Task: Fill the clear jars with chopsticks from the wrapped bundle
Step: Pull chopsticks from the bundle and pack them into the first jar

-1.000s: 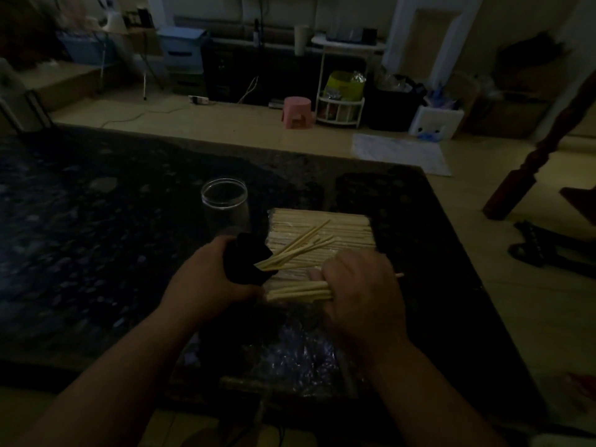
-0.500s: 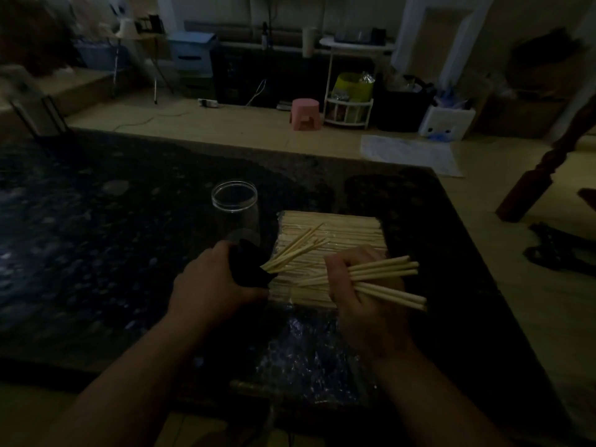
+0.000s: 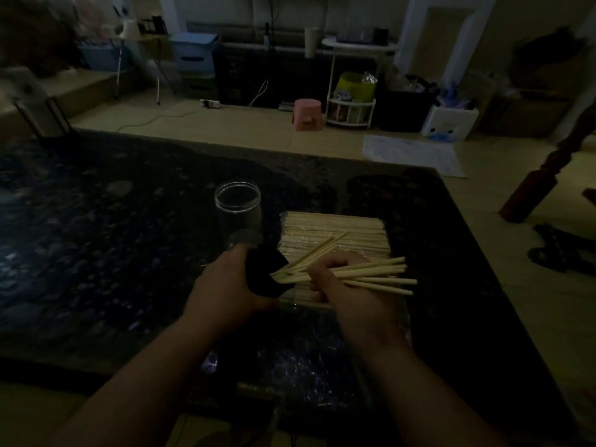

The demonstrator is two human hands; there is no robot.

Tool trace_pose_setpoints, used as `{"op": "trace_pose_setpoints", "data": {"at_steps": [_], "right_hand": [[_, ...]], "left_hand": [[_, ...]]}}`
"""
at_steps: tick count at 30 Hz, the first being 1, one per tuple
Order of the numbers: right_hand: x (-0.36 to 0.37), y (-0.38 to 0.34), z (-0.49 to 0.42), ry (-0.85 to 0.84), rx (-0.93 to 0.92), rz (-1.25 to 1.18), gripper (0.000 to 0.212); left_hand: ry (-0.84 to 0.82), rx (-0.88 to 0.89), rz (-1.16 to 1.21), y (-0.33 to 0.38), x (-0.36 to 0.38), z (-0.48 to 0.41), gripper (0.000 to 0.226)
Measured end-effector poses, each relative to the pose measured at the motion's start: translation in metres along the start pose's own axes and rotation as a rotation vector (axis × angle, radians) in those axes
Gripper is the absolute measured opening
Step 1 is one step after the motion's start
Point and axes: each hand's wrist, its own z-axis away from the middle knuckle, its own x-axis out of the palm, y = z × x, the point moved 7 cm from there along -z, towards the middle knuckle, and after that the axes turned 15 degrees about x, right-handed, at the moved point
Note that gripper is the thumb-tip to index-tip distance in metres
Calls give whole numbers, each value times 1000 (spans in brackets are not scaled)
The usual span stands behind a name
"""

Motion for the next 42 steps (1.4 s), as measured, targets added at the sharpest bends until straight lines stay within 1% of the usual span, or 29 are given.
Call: {"op": "trace_pose_setpoints", "data": {"at_steps": [2, 4, 5, 7, 9, 12, 14, 16, 18, 20, 22, 24, 26, 29, 31, 34, 36, 38, 40, 42], "right_hand": [[-4, 3, -4, 61, 37, 47, 16], [-12, 4, -7, 127, 61, -6, 17], [-14, 6, -8, 136, 73, -65, 18], [-16, 11, -9, 115, 121, -262, 22], [-14, 15, -10, 71, 196, -414, 16], [-16, 15, -10, 95, 211, -423, 3], [-20, 14, -11, 155, 180, -438, 5], [-24, 15, -12, 212, 158, -391, 13], [-26, 17, -13, 247, 155, -338, 17], [-27, 18, -13, 264, 152, -301, 14], [-32, 19, -14, 319, 124, -209, 15], [-37, 18, -16, 370, 100, -113, 6], [-40, 21, -17, 383, 127, -148, 14], [-39, 22, -20, 331, 178, -299, 22], [-38, 22, -21, 322, 148, -279, 21], [-37, 21, -21, 316, 95, -229, 19], [-39, 20, -21, 323, 88, -202, 18], [-43, 22, -22, 351, 97, -174, 14], [-48, 24, -23, 409, 111, -95, 9], [-48, 27, -23, 404, 151, -118, 11]], "left_hand": [[11, 16, -7, 1, 0, 0, 88], [8, 14, -7, 0, 0, 0, 90], [9, 13, -2, 0, 0, 1, 90], [19, 18, 3, 1, -1, 1, 90], [25, 27, 13, 3, -2, 0, 87], [25, 49, 15, 4, -2, 0, 87], [29, 40, 31, 4, -3, 0, 87], [24, 24, 38, 3, -3, 0, 91], [19, 31, 37, 4, -2, 0, 94], [18, 36, 36, 5, -3, 0, 93], [15, 31, 28, 5, -3, 1, 89], [12, 27, 18, 4, -4, 1, 88], [15, 24, 16, 4, -5, 1, 89], [20, 30, 35, 7, -5, 2, 85], [9, 30, 51, 8, -5, 3, 84], [-12, 25, 61, 9, -4, 3, 94], [-11, 23, 64, 8, -4, 3, 96], [-6, 27, 64, 9, -5, 4, 94], [4, 22, 64, 7, -6, 3, 89], [19, 16, 63, 6, -8, 3, 85]]}}
